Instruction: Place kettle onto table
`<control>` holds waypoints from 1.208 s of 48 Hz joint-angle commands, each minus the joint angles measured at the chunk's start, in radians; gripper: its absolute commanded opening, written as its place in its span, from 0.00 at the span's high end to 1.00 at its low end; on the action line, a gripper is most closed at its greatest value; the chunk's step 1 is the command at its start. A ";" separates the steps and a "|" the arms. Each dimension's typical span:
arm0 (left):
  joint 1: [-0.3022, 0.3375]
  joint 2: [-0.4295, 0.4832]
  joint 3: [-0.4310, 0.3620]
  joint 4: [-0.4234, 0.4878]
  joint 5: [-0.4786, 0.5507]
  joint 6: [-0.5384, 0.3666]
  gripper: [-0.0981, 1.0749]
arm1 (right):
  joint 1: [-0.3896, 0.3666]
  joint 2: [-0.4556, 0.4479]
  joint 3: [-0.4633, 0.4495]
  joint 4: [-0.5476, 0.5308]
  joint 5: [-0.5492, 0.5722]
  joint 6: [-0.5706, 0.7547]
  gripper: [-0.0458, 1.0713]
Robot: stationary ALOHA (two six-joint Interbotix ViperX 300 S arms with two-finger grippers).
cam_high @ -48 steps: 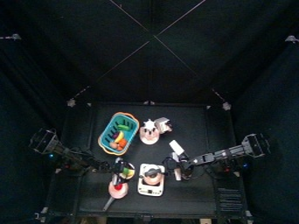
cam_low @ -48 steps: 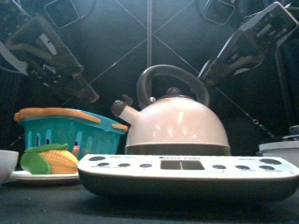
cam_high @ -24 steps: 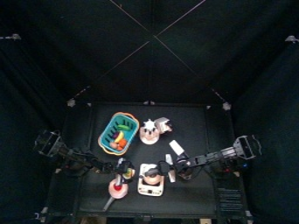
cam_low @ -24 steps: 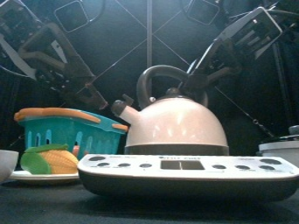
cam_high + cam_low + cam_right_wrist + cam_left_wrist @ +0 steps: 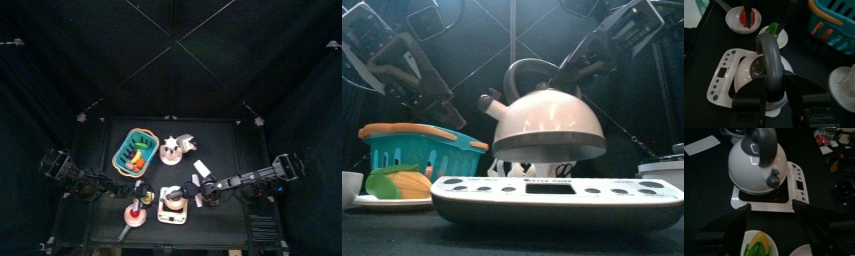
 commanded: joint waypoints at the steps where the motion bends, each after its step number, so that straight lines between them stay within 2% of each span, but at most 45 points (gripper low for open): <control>1: 0.002 -0.006 -0.023 0.003 -0.008 0.002 0.07 | -0.018 -0.083 0.029 0.002 0.060 0.003 0.50; 13: 0.003 -0.014 -0.025 0.005 -0.008 0.002 0.07 | -0.103 -0.169 0.149 0.058 0.173 0.002 0.50; 22: 0.003 -0.014 -0.023 0.005 -0.008 0.002 0.07 | -0.196 -0.158 0.179 0.120 0.176 0.002 0.49; 30: 0.003 -0.014 -0.021 0.005 -0.009 0.002 0.07 | -0.230 -0.141 0.201 0.167 0.170 0.003 0.48; 38: 0.003 -0.014 -0.020 0.003 -0.008 0.000 0.07 | -0.245 -0.135 0.218 0.209 0.164 0.002 0.37; 48: 0.002 -0.014 -0.021 0.002 -0.008 0.000 0.07 | -0.252 -0.135 0.212 0.202 0.163 0.002 0.21; 58: 0.002 -0.014 -0.020 0.002 -0.009 0.000 0.07 | -0.265 -0.152 0.204 0.187 0.163 0.002 0.16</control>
